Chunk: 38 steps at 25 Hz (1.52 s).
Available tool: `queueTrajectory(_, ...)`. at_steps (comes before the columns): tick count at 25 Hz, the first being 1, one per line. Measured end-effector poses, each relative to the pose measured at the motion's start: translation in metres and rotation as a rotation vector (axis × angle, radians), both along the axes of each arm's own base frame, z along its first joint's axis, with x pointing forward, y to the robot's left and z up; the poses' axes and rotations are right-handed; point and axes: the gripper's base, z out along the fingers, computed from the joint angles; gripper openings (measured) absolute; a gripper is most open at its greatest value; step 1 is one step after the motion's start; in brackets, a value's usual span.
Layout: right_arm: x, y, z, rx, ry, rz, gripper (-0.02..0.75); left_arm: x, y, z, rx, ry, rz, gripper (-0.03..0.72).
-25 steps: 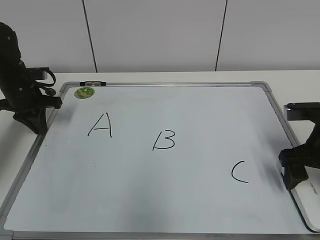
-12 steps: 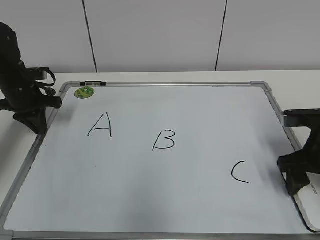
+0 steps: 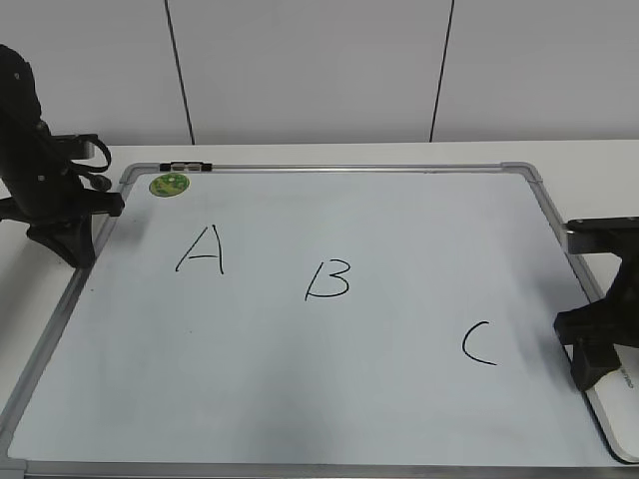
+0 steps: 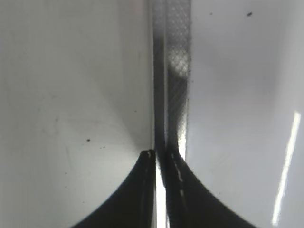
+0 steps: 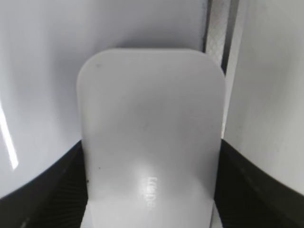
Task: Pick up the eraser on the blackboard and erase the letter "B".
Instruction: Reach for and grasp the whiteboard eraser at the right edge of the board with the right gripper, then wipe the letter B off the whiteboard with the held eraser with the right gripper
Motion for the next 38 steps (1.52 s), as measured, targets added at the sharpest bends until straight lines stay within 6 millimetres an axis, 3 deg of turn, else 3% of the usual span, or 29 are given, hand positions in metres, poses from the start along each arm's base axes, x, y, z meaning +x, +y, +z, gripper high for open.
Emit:
queueTrajectory(4, 0.005, 0.002, 0.006, 0.013, 0.031, -0.017, 0.531, 0.0, 0.0, 0.0, -0.001, 0.0, 0.001, 0.048)
queueTrajectory(8, 0.022, 0.012, 0.03, 0.019, 0.015, 0.002, 0.53, 0.0, 0.0, 0.0, -0.003, 0.0, 0.002, 0.048)
queueTrajectory(13, 0.055, 0.039, 0.052, 0.013, 0.023, 0.069, 0.53, 0.0, 0.0, 0.0, -0.006, 0.0, 0.003, 0.048)
queueTrajectory(20, 0.11, 0.084, 0.064, 0.02, -0.042, 0.153, 0.53, 0.0, -0.001, 0.0, -0.008, 0.0, 0.004, 0.05)
queueTrajectory(26, 0.139, 0.123, 0.053, 0.071, -0.078, 0.214, 0.53, 0.0, -0.001, 0.0, -0.009, 0.0, 0.005, 0.053)
queueTrajectory(33, 0.143, 0.163, 0.021, 0.117, -0.024, 0.285, 0.53, 0.0, -0.001, 0.0, -0.01, 0.001, 0.005, 0.054)
queueTrajectory(38, 0.148, 0.174, 0.01, 0.12, -0.013, 0.307, 0.53, 0.0, -0.001, 0.0, -0.012, 0.001, 0.007, 0.054)
